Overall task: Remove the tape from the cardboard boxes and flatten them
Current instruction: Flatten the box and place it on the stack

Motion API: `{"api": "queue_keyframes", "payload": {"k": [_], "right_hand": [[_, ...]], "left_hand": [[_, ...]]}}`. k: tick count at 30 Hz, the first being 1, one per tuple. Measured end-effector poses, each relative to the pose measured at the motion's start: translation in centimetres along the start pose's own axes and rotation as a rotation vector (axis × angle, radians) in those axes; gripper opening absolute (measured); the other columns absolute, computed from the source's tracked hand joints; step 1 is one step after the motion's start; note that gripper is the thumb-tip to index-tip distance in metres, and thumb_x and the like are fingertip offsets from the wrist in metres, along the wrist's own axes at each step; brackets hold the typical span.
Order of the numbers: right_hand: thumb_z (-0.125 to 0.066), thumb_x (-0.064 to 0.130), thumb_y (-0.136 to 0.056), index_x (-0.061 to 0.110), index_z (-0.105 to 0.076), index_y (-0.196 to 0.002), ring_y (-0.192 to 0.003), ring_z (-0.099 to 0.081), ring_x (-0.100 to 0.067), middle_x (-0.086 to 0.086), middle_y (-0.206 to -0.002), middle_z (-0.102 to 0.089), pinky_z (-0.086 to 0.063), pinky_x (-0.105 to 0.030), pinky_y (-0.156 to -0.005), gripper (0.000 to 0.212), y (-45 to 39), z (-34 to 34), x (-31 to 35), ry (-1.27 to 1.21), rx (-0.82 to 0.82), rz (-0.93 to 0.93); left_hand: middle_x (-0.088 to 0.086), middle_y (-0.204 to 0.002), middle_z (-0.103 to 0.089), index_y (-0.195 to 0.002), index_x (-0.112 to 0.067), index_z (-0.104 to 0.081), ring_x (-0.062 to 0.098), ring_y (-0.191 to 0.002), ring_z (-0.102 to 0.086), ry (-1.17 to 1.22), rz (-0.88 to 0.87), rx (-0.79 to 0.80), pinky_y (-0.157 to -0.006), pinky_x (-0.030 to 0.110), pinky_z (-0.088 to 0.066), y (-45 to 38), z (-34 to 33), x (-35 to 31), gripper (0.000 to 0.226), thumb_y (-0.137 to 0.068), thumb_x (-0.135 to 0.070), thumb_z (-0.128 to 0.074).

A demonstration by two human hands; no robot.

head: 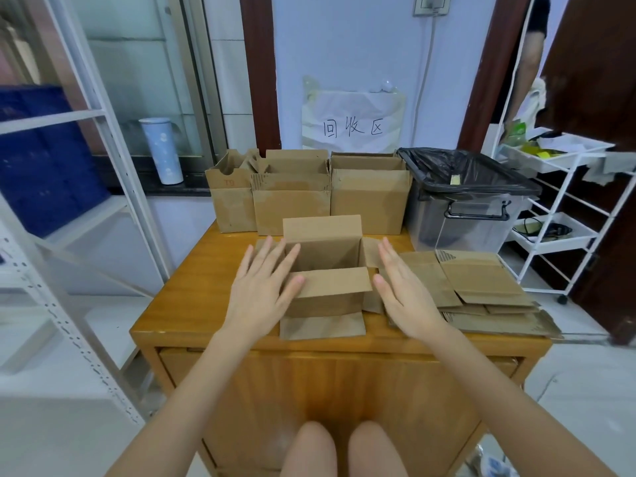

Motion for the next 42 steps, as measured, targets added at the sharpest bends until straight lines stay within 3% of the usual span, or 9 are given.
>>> {"api": "queue_keyframes", "payload": {"k": [5,9,13,22,28,30,33,37,42], "right_hand": [[-0.034,0.037,-0.102,0.023,0.001,-0.154,-0.145,-0.015,-0.009,0.005,-0.161,-0.009,-0.018,-0.031,-0.116,0.064,1.2,0.2,0.2,-0.230,-0.135,-0.195],[-0.042,0.036,-0.101,0.022,-0.003,-0.154,-0.146,-0.015,-0.009,0.004,-0.160,-0.014,-0.016,-0.030,-0.118,0.067,2.3,-1.4,0.8,-0.295,-0.045,-0.249],[-0.046,0.027,-0.100,0.021,-0.006,-0.154,-0.145,-0.018,-0.008,0.006,-0.159,-0.016,-0.018,-0.028,-0.117,0.068,3.4,-3.3,2.5,-0.384,-0.062,-0.289],[-0.050,0.017,-0.098,0.017,-0.014,-0.153,-0.145,-0.020,-0.011,0.003,-0.158,-0.022,-0.020,-0.028,-0.117,0.066,3.2,-5.2,4.6,-0.460,-0.094,-0.337],[-0.064,0.021,-0.090,0.013,-0.025,-0.150,-0.141,-0.032,-0.016,-0.003,-0.153,-0.034,-0.031,-0.038,-0.115,0.072,2.5,-4.1,5.1,-0.393,-0.179,-0.293],[-0.069,0.025,-0.087,0.012,-0.030,-0.149,-0.137,-0.036,-0.016,-0.003,-0.149,-0.038,-0.033,-0.034,-0.113,0.075,2.1,-3.4,5.4,-0.355,-0.224,-0.274],[-0.071,0.029,-0.085,0.013,-0.029,-0.149,-0.132,-0.040,-0.015,-0.002,-0.146,-0.038,-0.034,-0.022,-0.102,0.078,1.5,-2.4,6.5,-0.318,-0.259,-0.247],[-0.064,0.040,-0.088,0.015,-0.025,-0.150,-0.127,-0.043,-0.018,-0.003,-0.143,-0.034,-0.045,-0.030,-0.095,0.076,0.5,-1.7,8.3,-0.118,-0.246,-0.208],[-0.055,0.050,-0.090,0.015,-0.023,-0.150,-0.123,-0.044,-0.023,-0.007,-0.139,-0.035,-0.046,-0.030,-0.090,0.076,-0.3,-0.4,9.5,0.059,-0.151,-0.175]], "left_hand": [[-0.008,-0.158,-0.011,-0.153,-0.021,-0.013,0.001,-0.144,-0.005,0.387,0.331,-0.249,-0.119,0.029,-0.004,1.7,2.8,0.5,0.064,-0.099,-0.054,-0.013],[-0.004,-0.161,-0.007,-0.154,-0.020,-0.006,-0.001,-0.142,-0.003,0.607,0.532,-0.073,-0.115,0.022,-0.004,4.4,1.5,-0.8,0.065,-0.100,-0.052,-0.022],[-0.005,-0.161,-0.010,-0.154,-0.020,-0.009,0.008,-0.146,-0.008,0.670,0.577,0.118,-0.113,0.023,-0.008,6.1,-0.8,-2.3,0.063,-0.101,-0.040,-0.037],[-0.003,-0.160,-0.016,-0.154,-0.019,-0.006,0.011,-0.145,-0.018,0.811,0.612,0.112,-0.117,0.029,-0.019,5.2,-1.3,-4.5,0.067,-0.100,-0.029,-0.044],[0.004,-0.156,-0.026,-0.154,-0.014,-0.009,0.018,-0.142,-0.028,0.669,0.542,0.016,-0.113,0.030,-0.029,4.7,-0.5,-4.5,0.081,-0.093,-0.028,-0.061],[0.004,-0.153,-0.030,-0.154,-0.015,-0.009,0.020,-0.139,-0.033,0.620,0.534,-0.020,-0.109,0.040,-0.038,4.2,0.2,-4.5,0.085,-0.090,-0.031,-0.064],[0.009,-0.144,-0.036,-0.154,-0.014,-0.011,0.024,-0.126,-0.045,0.468,0.483,-0.087,-0.095,0.041,-0.049,3.3,1.6,-4.9,0.085,-0.090,-0.032,-0.064],[0.025,-0.134,-0.040,-0.150,-0.010,-0.026,0.036,-0.112,-0.051,0.171,0.407,-0.077,-0.088,0.041,-0.049,2.3,2.9,-6.0,0.071,-0.093,-0.036,-0.059],[0.019,-0.128,-0.042,-0.151,-0.012,-0.021,0.030,-0.109,-0.048,0.045,0.423,0.029,-0.087,0.035,-0.044,1.0,4.7,-5.9,0.070,-0.096,-0.047,-0.046]]}}
Point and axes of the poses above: each hand's wrist, its own y-axis away from the middle knuckle, its own z-axis out of the back of the hand, x = y × z, the point moved 2 cm from there along -y, towards the middle knuckle
